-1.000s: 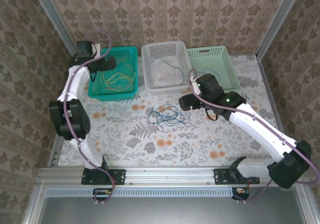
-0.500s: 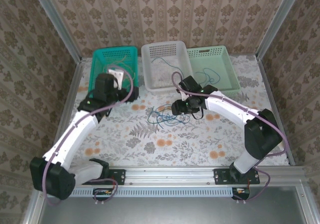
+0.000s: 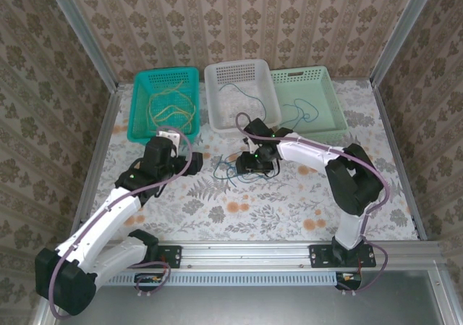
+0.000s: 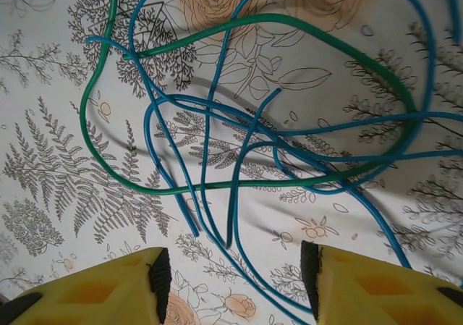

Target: Untangle the cables

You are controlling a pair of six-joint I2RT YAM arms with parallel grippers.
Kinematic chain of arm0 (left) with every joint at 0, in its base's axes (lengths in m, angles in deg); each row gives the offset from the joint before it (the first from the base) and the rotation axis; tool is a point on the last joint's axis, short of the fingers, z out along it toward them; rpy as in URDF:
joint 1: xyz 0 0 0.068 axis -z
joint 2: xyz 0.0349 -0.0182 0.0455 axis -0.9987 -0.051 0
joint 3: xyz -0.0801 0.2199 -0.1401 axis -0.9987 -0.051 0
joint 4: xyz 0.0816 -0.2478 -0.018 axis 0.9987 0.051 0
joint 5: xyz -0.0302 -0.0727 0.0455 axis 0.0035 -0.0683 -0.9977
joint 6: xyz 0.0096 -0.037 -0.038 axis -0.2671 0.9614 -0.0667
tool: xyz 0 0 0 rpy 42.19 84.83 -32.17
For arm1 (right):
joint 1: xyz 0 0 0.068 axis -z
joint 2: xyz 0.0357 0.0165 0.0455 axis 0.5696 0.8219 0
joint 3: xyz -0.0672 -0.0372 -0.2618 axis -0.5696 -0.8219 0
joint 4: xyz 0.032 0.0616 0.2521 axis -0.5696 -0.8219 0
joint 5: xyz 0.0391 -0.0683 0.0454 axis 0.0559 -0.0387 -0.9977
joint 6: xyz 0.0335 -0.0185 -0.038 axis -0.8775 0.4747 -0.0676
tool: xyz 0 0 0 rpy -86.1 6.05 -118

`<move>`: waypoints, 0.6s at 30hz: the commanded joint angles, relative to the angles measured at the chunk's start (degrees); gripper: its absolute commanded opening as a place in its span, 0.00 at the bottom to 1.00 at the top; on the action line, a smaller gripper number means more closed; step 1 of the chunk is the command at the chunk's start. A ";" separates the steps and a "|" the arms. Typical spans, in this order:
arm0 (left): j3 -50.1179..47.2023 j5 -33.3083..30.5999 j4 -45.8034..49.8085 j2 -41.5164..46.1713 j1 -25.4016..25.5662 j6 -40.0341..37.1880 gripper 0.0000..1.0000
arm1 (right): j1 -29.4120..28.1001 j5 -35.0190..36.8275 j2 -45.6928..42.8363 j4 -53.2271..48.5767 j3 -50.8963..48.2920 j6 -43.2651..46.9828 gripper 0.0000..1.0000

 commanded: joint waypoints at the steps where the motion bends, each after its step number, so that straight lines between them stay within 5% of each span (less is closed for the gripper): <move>1: -0.76 -1.06 -0.33 0.45 0.25 1.71 1.00 | -0.60 0.12 1.50 0.97 2.24 -1.03 0.49; 12: -1.25 -1.15 -0.01 0.71 0.25 1.45 1.00 | -0.62 6.26 -1.69 1.07 1.46 0.46 0.00; 18: -1.31 -0.27 -0.56 0.02 0.34 1.45 1.00 | -0.69 5.81 -10.96 0.64 -1.47 5.04 0.00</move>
